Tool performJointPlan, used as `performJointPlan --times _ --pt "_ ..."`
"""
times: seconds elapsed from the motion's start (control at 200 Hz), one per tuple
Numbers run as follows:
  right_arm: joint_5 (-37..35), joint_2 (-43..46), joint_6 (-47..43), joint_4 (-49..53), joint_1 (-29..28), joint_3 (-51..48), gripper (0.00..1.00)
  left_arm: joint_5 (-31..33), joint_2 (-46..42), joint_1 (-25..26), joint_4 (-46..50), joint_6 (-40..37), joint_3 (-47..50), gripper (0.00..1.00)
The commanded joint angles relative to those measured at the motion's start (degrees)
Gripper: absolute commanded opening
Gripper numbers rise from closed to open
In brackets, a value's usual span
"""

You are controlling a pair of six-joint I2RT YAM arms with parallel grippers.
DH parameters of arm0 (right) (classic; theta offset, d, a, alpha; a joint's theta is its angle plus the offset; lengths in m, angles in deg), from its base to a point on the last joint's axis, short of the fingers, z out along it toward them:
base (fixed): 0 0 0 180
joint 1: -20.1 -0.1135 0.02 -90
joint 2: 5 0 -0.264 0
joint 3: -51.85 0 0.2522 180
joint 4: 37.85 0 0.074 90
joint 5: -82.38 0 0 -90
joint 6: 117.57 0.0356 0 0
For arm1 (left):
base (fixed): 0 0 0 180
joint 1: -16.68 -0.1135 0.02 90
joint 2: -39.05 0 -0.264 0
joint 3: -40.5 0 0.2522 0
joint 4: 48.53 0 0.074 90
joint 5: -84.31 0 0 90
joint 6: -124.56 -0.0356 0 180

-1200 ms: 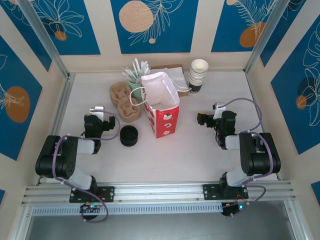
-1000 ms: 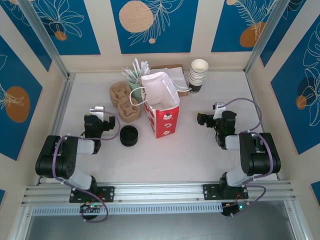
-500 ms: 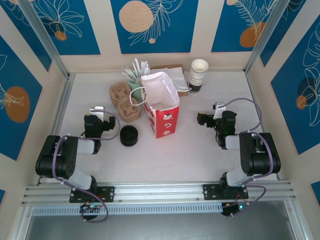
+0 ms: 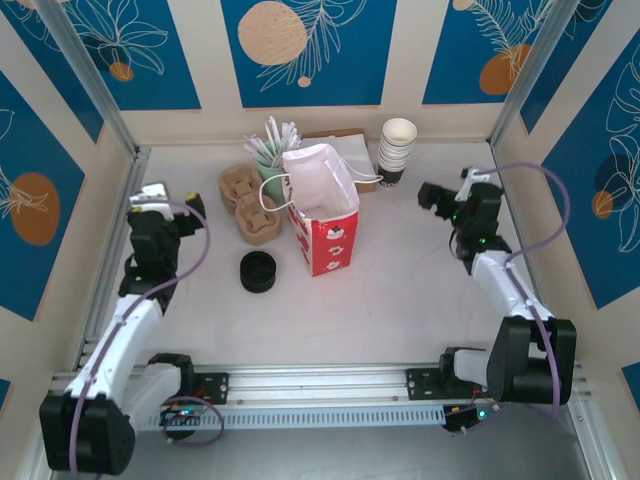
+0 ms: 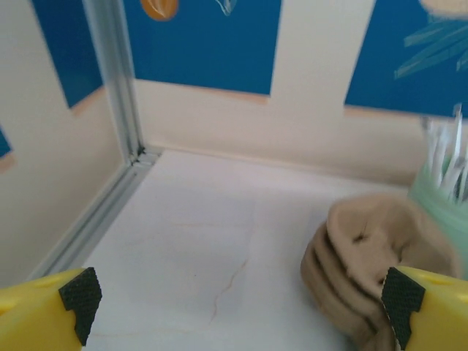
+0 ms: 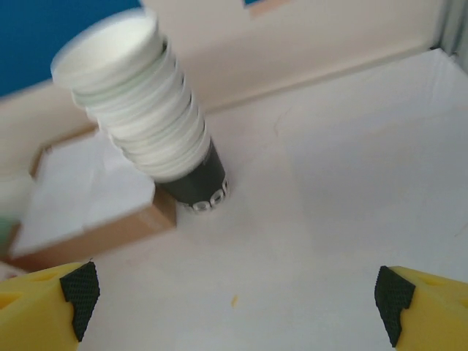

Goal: Pack the takeout coffee

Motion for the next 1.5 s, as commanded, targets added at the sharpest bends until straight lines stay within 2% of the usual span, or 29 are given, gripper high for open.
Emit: performJointPlan --times 0.0,0.1,0.21,0.28,0.465,0.57,0.635,0.7,0.77,0.925,1.06,1.495 --pt "2.41 0.36 10.05 22.00 1.40 10.62 0.99 3.98 -1.52 0.48 23.31 9.58 -8.25 1.00" --pt "6.07 -3.63 12.43 30.45 1.33 21.37 0.99 3.59 -1.13 0.42 32.54 13.48 -14.47 1.00" --pt "8.84 -10.96 14.25 38.02 0.63 33.26 1.00 -3.10 -0.69 0.47 38.39 14.94 -18.84 1.00" --pt "9.59 -15.75 14.64 41.35 -0.30 40.39 0.96 -7.35 -0.55 0.43 40.31 15.15 -20.33 1.00" --pt "7.06 -29.68 14.93 50.89 -2.99 60.06 0.82 -11.92 -0.46 0.47 44.20 13.90 -23.09 1.00" --pt "3.88 -37.67 14.62 56.14 -4.65 71.01 0.77 -13.10 -0.34 0.40 45.76 12.88 -24.36 1.00" --pt "1.71 -42.20 14.61 58.56 -5.48 76.81 0.75 -13.22 -0.36 0.46 46.51 12.81 -24.69 1.00" --pt "0.51 -46.10 14.29 60.51 -6.09 81.86 0.68 -13.73 -0.35 0.45 46.84 12.73 -24.93 1.00" --pt "-0.87 -49.57 14.22 62.01 -6.59 86.14 0.65 -13.95 -0.36 0.48 47.20 12.66 -25.15 1.00" --pt "-2.42 -54.54 14.02 63.07 -7.43 91.48 0.60 -13.82 -0.38 0.43 47.64 12.50 -25.42 1.00" --pt "-2.21 -56.61 13.94 61.77 -7.74 92.44 0.50 -13.39 -0.20 0.48 48.16 12.64 -25.63 1.00" --pt "-2.68 -60.37 12.54 61.34 -8.00 95.65 0.39 -13.04 0.00 0.50 48.61 13.34 -25.38 1.00"
